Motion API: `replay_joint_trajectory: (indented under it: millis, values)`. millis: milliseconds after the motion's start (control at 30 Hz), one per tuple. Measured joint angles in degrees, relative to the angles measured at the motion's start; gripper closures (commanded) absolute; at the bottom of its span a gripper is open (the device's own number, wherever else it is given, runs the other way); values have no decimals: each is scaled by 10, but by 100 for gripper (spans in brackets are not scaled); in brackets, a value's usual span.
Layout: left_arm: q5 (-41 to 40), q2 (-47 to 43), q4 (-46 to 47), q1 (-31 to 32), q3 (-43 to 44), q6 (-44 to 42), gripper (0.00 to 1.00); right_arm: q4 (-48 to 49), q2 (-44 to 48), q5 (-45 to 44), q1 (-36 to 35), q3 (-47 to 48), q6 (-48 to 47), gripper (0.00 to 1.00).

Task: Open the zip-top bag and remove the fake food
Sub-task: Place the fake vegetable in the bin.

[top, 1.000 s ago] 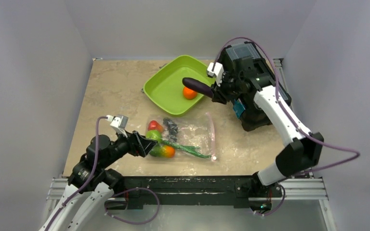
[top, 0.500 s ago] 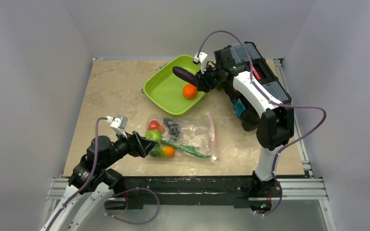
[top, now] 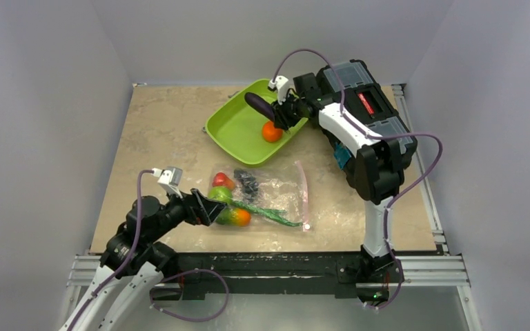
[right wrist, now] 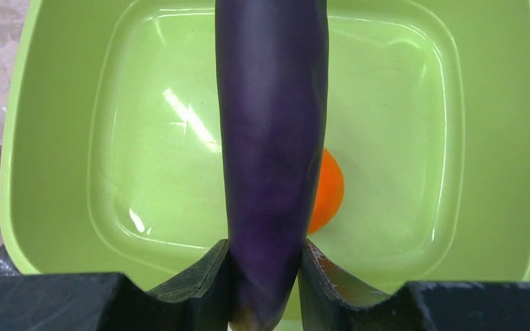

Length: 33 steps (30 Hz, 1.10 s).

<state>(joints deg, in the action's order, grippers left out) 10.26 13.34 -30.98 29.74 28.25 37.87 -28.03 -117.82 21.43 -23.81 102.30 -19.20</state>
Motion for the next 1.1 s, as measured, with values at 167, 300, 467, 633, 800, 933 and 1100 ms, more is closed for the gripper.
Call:
replay_joint_trajectory:
  millis: [167,300,467,633,800,933,1100]
  values:
    - [-2,-8,1,0,-3,6,3,29,-19,-30,-26,10,23,86]
    - [-2,-8,0,0,-11,7,3,38,-38,-48,-49,11,35,75]
    - [-2,-9,0,0,-13,10,3,41,-64,-56,-71,11,43,61]
    - [3,-9,0,0,-13,16,3,47,-66,-55,-77,11,49,45]
    - [15,-8,0,0,-13,21,3,54,-58,-55,-76,1,49,38]
    - [35,0,2,0,-13,23,3,54,-15,-55,-76,-33,46,36]
    - [69,12,19,0,-14,32,3,72,125,-24,-76,-130,20,32]
